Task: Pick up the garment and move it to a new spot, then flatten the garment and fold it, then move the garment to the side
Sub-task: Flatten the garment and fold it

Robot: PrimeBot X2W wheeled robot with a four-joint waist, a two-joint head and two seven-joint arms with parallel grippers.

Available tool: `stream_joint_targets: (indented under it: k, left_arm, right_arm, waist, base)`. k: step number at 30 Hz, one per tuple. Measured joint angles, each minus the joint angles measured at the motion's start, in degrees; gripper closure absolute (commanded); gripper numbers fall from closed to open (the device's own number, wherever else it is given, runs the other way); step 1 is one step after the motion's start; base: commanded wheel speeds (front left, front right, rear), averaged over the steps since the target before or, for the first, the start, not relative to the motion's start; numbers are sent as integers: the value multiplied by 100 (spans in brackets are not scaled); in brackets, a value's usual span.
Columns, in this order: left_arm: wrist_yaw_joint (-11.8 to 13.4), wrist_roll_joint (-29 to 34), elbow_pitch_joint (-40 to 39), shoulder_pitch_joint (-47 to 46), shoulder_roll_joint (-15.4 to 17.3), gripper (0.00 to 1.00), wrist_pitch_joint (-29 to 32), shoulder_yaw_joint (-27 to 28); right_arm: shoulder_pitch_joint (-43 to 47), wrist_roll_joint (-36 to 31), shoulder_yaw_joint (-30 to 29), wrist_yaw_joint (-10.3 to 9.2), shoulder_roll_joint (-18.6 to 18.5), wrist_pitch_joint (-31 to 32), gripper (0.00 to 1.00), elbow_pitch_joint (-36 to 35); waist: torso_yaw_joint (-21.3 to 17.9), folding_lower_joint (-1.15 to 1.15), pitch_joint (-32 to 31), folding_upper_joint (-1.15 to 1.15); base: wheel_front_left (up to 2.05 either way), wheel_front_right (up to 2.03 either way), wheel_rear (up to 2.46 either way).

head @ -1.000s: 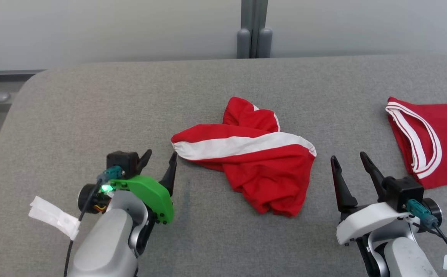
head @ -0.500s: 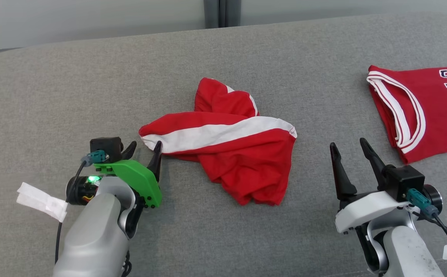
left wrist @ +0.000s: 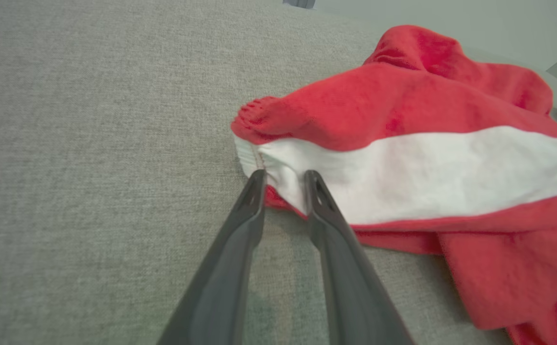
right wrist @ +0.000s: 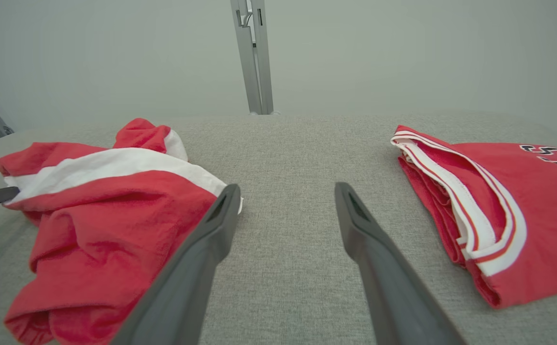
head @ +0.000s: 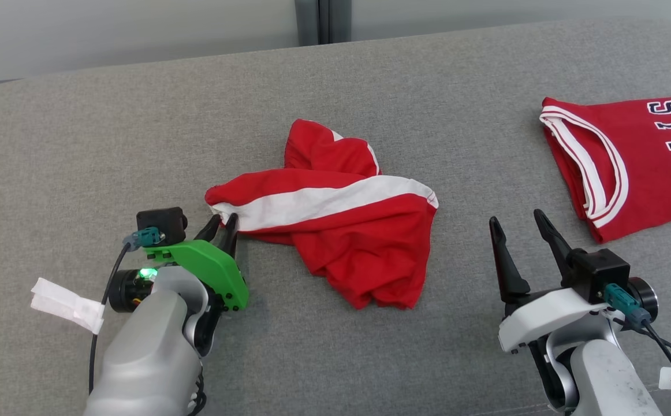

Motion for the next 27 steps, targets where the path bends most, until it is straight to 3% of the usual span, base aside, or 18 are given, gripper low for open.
stream_joint_targets:
  k: [4,8,18,23,27]
  left_arm:
    - [0,-148,80,-80,23,69,-3,-103]
    - [0,-253,152,-139,38,100,-41,-174]
    - [0,-428,260,-302,60,100,-349,-280]
    - [0,-422,166,-295,36,100,-512,-359]
    - [-1,-407,67,-244,-10,100,-582,-427]
  right_arm:
    - [-16,-14,12,0,0,0,0,-5]
    - [-21,-36,-2,1,0,0,0,4]
    - [-358,-105,34,0,0,69,0,180]
    - [-868,-197,136,0,-12,402,0,557]
    - [-1346,-92,396,0,-301,770,0,972]
  waist:
    - [-46,0,16,0]
    - [-69,0,42,0]
    - [4,0,140,0]
    - [128,0,199,0]
    - [268,0,261,0]
  base:
    - [0,0,0]
    - [0,0,0]
    - [0,0,0]
    - [0,0,0]
    - [0,0,0]
